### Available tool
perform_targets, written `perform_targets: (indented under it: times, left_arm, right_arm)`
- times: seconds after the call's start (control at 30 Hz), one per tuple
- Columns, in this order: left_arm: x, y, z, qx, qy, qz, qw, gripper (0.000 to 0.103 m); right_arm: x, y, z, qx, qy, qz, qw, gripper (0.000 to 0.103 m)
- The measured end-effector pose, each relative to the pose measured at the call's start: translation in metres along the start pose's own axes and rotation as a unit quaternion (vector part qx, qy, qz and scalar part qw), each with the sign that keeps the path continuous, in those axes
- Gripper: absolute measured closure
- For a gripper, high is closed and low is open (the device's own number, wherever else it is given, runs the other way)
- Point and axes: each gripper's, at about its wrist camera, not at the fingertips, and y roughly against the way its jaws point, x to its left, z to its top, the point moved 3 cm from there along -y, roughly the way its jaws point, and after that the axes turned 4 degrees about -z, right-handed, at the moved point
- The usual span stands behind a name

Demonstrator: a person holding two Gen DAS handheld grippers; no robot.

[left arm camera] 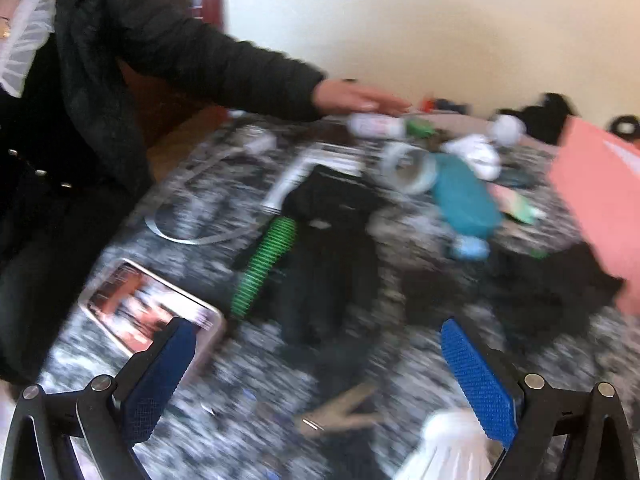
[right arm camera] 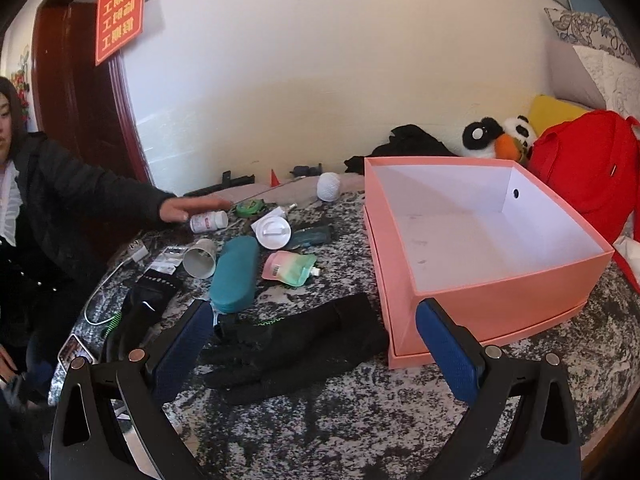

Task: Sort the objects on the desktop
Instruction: 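Grasp the white ribbed plastic cup with the left tool, then grasp the black glove with the right tool while the left tool holds the cup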

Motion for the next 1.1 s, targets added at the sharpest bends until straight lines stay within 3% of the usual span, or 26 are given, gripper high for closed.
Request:
perform_targets:
  times: [0.13, 0.23, 0.3, 0.4, 0.53, 0.6, 0.63, 0.67, 0.97, 1.1]
  left_arm:
    - [-0.038, 0.009, -0.031, 0.006, -0.061, -0.003, 0.9981, 0.001]
    - [-0.057, -0.01, -0.051, 0.043, -0.063, -0.032, 0.9966, 0.001]
    - [-0.068, -0.012, -0.053, 0.038, -0.06, -0.057, 0.9958, 0.001]
    - [-0.09, -0.016, -0.055, 0.033, -0.096, -0.053, 0.9934, 0.001]
    - [-0.114, -0.035, -0.068, 0.067, -0.115, -0.069, 0.9886, 0.002]
    - [-0.12, -0.043, -0.073, 0.079, -0.116, -0.078, 0.987, 0.016]
    - [-0.121, -0.046, -0.074, 0.083, -0.115, -0.085, 0.9862, 0.04]
    - [-0.123, -0.049, -0.075, 0.087, -0.115, -0.092, 0.9854, 0.04]
    - [-0.102, -0.016, -0.035, 0.023, -0.106, -0.067, 0.9919, 0.041]
    - [-0.083, -0.002, -0.001, -0.007, -0.105, -0.042, 0.9936, 0.041]
  right_arm:
    - [-0.002, -0.001, 0.002, 0.004, -0.015, 0.01, 1.0, 0.0]
    - [-0.005, -0.001, 0.003, 0.008, -0.024, 0.016, 1.0, 0.0]
    - [-0.007, 0.0, 0.003, 0.008, -0.027, 0.017, 0.999, 0.0]
    - [-0.011, 0.0, 0.003, 0.008, -0.029, 0.016, 0.999, 0.0]
    - [-0.02, 0.0, 0.005, 0.011, -0.039, 0.012, 0.999, 0.0]
    - [-0.025, 0.0, 0.006, 0.014, -0.048, 0.014, 0.999, 0.0]
    - [-0.027, 0.0, 0.006, 0.015, -0.051, 0.015, 0.998, 0.0]
    - [-0.029, -0.001, 0.006, 0.017, -0.055, 0.017, 0.998, 0.0]
    - [-0.039, -0.001, 0.007, 0.018, -0.065, 0.023, 0.997, 0.0]
    - [-0.028, -0.021, -0.003, 0.058, -0.05, 0.053, 0.996, 0.0]
